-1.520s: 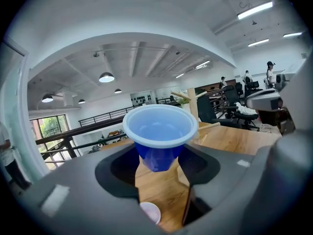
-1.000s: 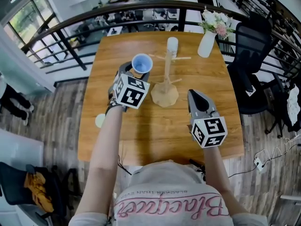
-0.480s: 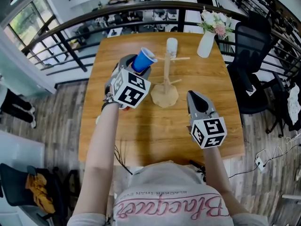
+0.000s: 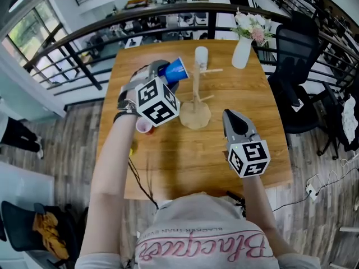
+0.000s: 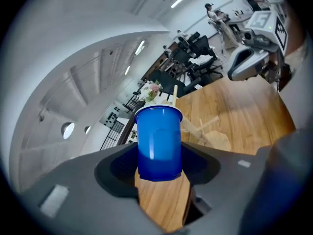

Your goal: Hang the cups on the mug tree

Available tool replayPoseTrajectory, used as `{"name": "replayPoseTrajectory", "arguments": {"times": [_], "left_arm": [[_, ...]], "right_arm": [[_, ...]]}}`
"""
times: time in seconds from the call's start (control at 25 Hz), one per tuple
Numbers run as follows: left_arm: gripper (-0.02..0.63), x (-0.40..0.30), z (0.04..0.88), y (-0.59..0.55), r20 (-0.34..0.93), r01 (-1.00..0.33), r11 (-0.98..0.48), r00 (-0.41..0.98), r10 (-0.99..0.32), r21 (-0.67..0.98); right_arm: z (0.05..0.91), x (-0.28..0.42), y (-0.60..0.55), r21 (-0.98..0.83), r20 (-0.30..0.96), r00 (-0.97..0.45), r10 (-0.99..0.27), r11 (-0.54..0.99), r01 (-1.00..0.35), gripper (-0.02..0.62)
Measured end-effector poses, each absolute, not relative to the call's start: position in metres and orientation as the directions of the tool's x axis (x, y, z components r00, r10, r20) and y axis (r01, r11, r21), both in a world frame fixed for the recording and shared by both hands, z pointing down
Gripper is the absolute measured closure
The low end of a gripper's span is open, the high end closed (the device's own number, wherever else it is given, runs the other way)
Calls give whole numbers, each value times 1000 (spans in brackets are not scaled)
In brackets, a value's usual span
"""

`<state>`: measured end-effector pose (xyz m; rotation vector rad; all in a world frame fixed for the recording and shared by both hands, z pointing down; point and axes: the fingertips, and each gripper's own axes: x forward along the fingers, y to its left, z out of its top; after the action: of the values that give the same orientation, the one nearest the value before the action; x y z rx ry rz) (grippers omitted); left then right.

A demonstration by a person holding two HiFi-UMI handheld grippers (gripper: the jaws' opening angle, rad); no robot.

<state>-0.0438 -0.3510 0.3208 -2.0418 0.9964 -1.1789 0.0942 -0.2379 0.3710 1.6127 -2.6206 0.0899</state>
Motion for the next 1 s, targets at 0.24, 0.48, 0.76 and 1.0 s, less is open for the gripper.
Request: {"name": "replayPoseTrajectory", "arguments": {"times": [0.24, 0.48, 0.76, 1.0], "left_arm": [[331, -39, 327, -356, 547, 57, -549, 218, -808, -834], [328, -40, 334, -366, 566, 303, -512, 123, -815, -803], [325, -39, 345, -367, 557, 472, -460, 83, -826, -752], [318, -37, 353, -369, 546, 493, -442, 82, -834, -749]], "right_arm": [[372, 94, -235, -23, 83, -444, -892, 444, -896, 594], [374, 98, -235, -33, 84, -433, -897, 432, -901, 594], [375, 99, -232, -43, 82, -426, -901, 424, -905, 594], [378, 102, -234, -53, 82, -423, -903, 420, -906, 594]]}}
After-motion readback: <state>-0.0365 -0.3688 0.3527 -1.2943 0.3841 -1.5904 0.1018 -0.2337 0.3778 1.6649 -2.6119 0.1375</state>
